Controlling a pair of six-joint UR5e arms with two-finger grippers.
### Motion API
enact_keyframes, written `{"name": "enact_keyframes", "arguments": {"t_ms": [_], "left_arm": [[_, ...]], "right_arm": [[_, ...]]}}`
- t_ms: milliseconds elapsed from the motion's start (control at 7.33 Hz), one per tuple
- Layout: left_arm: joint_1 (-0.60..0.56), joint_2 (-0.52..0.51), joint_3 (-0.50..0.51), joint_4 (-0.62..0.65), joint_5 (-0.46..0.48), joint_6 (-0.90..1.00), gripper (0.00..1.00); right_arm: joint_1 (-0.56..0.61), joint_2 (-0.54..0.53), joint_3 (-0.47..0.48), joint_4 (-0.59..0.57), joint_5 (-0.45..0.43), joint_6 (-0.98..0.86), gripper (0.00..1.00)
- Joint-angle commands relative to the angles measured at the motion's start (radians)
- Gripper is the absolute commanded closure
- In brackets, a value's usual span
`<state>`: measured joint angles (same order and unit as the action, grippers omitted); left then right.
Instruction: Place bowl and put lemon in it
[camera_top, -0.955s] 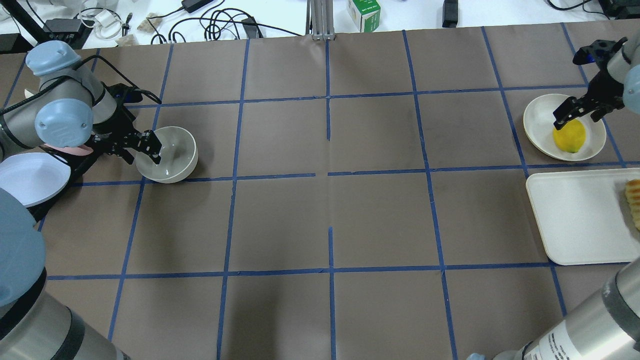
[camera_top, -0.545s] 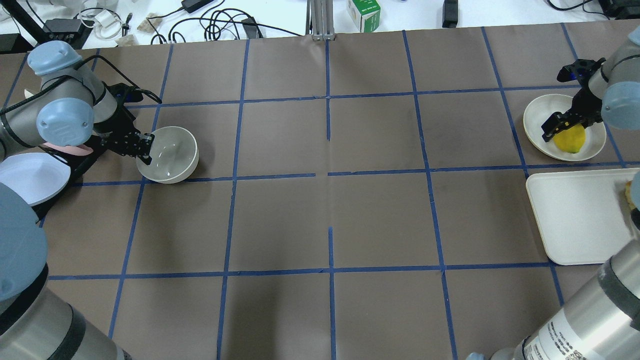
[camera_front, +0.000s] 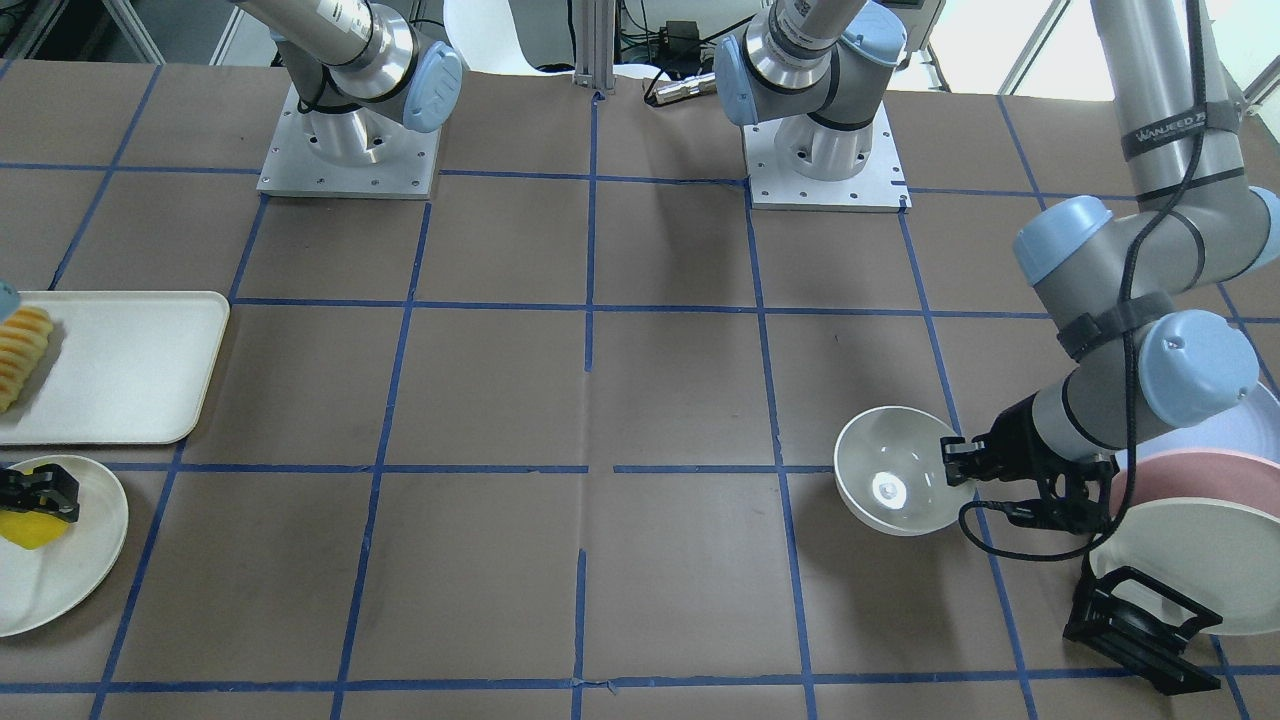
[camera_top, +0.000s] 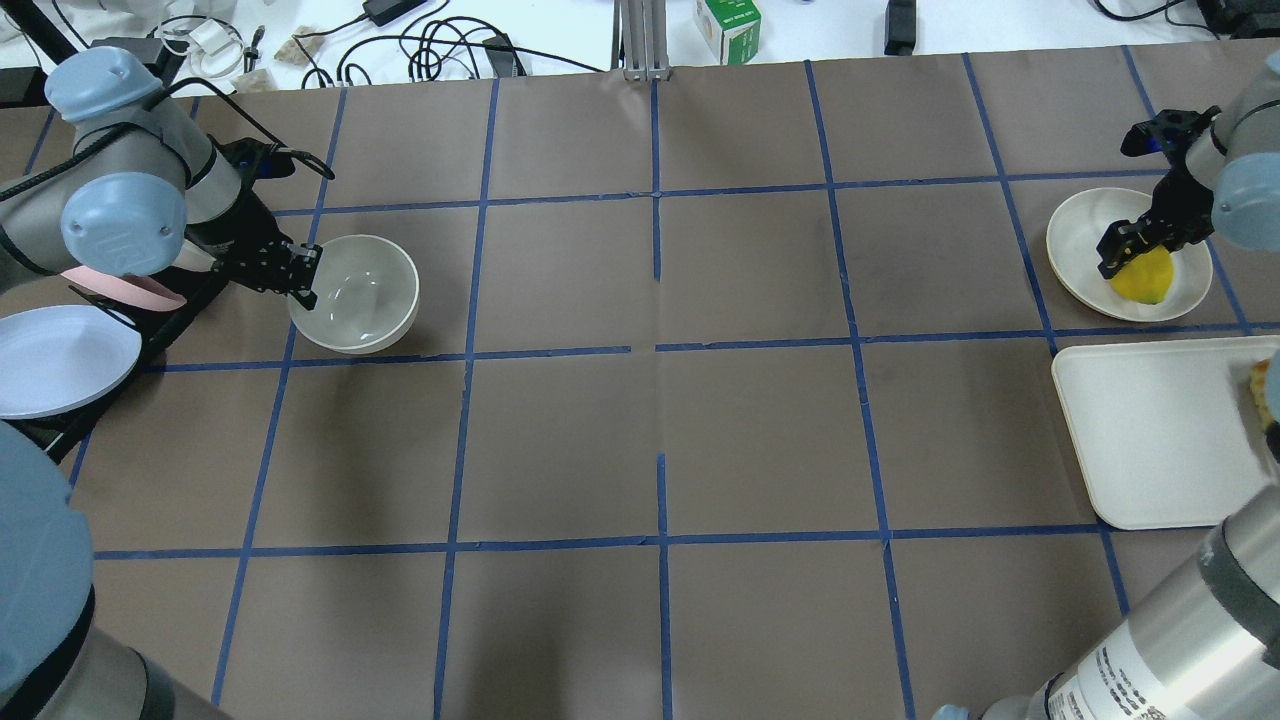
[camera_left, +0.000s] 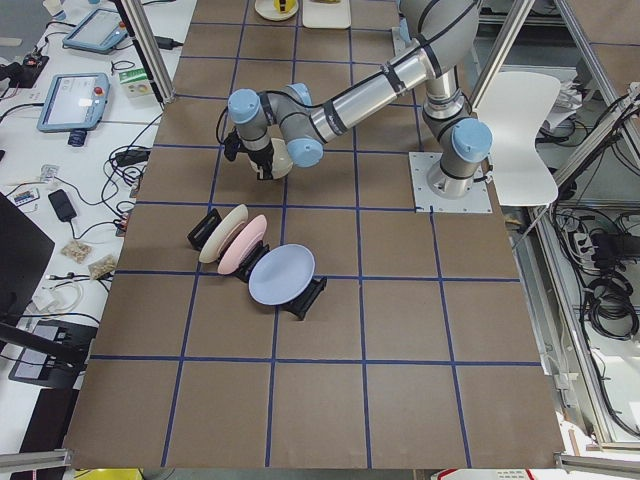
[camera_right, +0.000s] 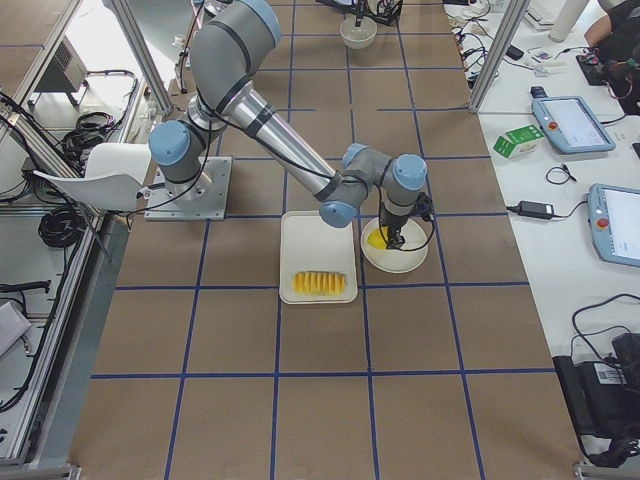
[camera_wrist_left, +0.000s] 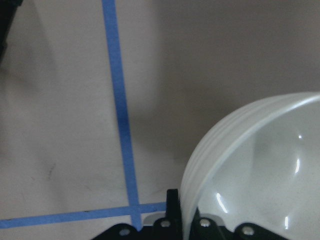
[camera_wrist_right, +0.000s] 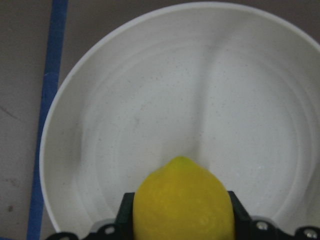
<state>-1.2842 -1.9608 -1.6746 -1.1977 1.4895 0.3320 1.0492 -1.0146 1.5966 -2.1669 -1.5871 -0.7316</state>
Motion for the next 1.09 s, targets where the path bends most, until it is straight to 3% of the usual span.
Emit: {"name": "enact_keyframes", "arguments": {"t_ms": [0,409,682,955], "left_arm": [[-0.171,0.037,-0.01,-0.028,-0.121,-0.278,1.0],[-0.444,-0.025,-0.019,0.078,-0.166,-0.647,1.0],[-0.491,-0.068,-0.031,0.156,-0.163,-0.683,1.0],[-0.491,-0.075,-0.033,0.165,-0.15,-0.668,1.0]], "right_arm": [[0.008,-0.089,-0.035,0.132,0.013,0.024,0.79],[0.102,-0.254,-0.05,0.347,0.03,0.215,0.78],[0.254,-0.323,-0.041,0.409,0.087,0.468,0.76],[0.461,-0.321,-0.04,0.4,0.07,0.634,0.76]]}}
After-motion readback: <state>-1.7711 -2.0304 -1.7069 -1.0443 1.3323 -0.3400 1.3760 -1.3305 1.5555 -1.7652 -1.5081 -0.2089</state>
